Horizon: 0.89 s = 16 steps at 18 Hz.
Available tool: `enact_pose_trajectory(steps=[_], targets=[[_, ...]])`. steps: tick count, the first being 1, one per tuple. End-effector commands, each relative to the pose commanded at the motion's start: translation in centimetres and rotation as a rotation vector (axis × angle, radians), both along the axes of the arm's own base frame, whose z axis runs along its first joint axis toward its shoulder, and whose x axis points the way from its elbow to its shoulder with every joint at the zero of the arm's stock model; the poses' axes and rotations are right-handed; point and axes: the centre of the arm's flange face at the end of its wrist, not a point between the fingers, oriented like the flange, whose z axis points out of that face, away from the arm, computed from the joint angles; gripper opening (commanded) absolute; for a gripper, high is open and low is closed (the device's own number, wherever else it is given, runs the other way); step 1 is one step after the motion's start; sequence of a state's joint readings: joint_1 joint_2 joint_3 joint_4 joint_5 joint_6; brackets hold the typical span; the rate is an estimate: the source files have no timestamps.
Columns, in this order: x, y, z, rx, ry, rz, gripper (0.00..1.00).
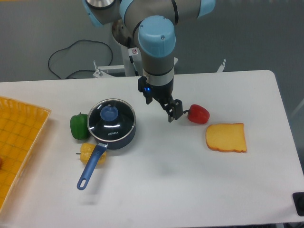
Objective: Open the lid
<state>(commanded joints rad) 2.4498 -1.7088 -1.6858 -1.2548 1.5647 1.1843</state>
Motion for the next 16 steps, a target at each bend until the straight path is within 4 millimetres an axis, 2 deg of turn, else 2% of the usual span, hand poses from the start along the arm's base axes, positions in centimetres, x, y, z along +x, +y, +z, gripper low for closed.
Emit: enact_pose_trajectory(steps=[3,9,11,13,16], targets=[[0.9,1.1,-1.3,-0.02,-0.02,0.023,1.0],[4.0,4.1,-4.4,-0.044,-0.095,0.305,1.0],[4.2,4.2,-4.6,-0.014,-0.148,0.416,1.0],[4.2,3.4,-4.6,-0.015,-0.161,0.445,1.0],[6.1,2.8,-2.3,0.029,-0.189,0.549,1.0]])
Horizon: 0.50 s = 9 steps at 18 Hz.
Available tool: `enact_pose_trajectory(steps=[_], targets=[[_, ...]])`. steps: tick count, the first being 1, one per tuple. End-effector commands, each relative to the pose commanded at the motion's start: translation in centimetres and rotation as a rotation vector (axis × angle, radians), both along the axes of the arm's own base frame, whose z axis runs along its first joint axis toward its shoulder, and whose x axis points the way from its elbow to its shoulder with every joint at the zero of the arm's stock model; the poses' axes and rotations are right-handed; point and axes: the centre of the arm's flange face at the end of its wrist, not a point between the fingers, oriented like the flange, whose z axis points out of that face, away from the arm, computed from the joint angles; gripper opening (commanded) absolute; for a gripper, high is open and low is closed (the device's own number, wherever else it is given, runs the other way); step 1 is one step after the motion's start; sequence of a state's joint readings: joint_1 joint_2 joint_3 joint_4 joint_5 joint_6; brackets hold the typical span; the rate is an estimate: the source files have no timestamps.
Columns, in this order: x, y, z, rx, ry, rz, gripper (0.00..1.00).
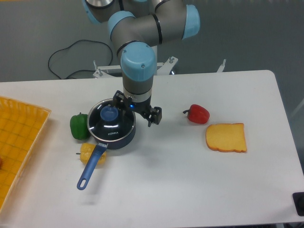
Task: Open the lid
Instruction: 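Move the gripper over the saucepan's glass lid and lower it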
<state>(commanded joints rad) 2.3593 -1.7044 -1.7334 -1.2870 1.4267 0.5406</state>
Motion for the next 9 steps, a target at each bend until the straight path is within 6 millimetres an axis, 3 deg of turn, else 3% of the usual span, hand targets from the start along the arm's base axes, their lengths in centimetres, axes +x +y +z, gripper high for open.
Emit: enact_pose_trajectory(steps=[1,3,5,9], targets=[[0.3,-0.1,0.7,0.004,0.006,0.052,1.0],[2.4,-0.1,-0.3,-0.009,-0.007,0.038,1.0],[3.1,0.0,0.0,-0.01,0.002,0.032,1.0],[6.5,0.7,-2.0,-0.084,0.064,-0.043,1.0]])
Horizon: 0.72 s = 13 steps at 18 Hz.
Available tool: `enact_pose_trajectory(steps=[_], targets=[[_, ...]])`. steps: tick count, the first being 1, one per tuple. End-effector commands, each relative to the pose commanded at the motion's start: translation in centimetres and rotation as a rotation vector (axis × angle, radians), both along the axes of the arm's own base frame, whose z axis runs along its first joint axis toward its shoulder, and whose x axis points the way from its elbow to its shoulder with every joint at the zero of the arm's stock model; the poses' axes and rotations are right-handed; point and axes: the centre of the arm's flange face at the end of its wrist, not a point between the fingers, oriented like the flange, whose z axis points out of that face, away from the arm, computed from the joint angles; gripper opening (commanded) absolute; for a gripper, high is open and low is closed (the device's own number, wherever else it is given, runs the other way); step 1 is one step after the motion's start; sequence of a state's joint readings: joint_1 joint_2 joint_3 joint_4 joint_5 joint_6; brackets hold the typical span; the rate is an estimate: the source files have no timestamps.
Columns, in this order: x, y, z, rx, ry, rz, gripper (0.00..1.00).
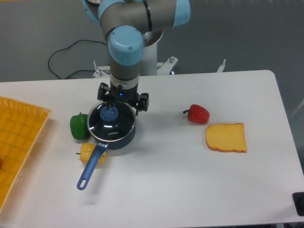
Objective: Open the lid
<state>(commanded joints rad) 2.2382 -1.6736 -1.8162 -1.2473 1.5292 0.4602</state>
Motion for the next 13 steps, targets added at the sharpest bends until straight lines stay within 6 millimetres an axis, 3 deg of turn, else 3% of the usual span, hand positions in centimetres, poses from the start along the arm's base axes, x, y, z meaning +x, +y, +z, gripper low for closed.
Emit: enact_pose_trajectory(steps=[5,13], targets=[[2.2,0.0,-2.1,0.019,0.045,-0.031,1.0],[2.6,0.3,-3.2,0.053,0.068,-0.015,1.0]])
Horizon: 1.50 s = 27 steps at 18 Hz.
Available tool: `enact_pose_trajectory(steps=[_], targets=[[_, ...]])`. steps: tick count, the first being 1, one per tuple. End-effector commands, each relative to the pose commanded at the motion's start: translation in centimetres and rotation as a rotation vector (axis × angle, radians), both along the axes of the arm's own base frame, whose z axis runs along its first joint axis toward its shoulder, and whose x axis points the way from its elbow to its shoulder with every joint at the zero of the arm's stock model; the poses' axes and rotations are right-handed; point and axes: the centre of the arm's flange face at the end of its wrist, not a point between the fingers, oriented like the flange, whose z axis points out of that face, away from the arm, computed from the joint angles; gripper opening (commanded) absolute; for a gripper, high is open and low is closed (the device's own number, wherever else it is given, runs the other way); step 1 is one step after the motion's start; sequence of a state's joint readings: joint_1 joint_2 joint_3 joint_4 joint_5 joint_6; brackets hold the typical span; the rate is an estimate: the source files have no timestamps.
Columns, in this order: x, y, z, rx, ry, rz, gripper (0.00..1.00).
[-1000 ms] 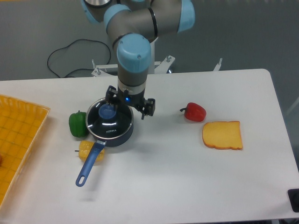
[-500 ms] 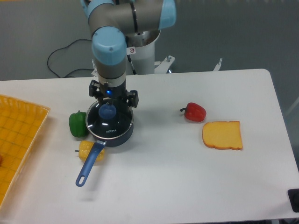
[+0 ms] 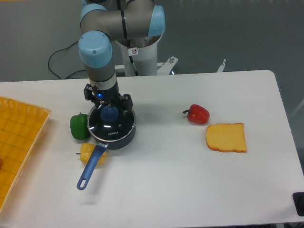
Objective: Open the lid
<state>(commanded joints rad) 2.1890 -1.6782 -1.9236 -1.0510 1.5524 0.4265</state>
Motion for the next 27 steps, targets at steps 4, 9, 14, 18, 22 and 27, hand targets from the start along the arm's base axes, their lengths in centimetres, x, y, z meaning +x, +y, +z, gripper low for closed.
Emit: enact_pose_trajectory(steps=[4,9,14,18,22,27], targets=[[0.0,0.0,-0.5,-0.001,0.005,-0.001,1.0],[-0.1,0.2,-1.0,-0.006,0.003,-0.003,1.0],[0.4,0.7,-1.5,-0.005,0.005,-0.012,1.0],[0.6,0.3,-2.1,-0.017,-0.003,-0.013,1.0],[0.7,0.3,-2.1,-0.017,-0.002,-0.015,1.0],[0.5,0.2,-2.3,-0.028,0.005,-0.014,1.0]])
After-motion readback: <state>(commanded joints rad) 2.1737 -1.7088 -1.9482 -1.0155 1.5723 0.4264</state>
